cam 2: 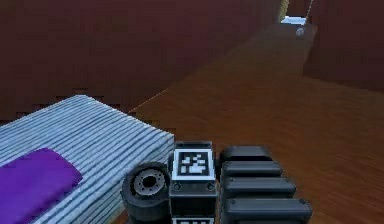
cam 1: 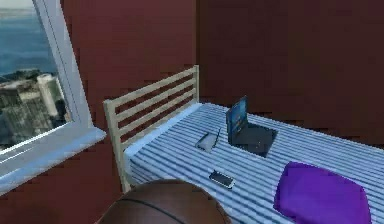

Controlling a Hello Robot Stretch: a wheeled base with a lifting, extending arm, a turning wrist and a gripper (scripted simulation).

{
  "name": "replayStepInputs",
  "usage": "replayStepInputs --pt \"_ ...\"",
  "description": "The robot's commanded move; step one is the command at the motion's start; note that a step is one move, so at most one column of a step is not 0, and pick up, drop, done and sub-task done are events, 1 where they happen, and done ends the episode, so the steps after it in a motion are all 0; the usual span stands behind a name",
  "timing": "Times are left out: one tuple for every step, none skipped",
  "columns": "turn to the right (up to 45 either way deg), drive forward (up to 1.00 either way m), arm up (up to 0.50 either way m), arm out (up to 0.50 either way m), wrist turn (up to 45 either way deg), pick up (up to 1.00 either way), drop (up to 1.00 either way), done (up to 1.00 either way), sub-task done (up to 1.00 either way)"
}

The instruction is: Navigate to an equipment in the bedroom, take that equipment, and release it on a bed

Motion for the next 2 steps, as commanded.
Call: replayStepInputs --pt "45.0 0.00 0.00 0.00 0.0 0.00 0.00 0.00 0.00" --pt "45.0 0.00 0.00 0.00 0.0 0.00 0.00 0.00 0.00"
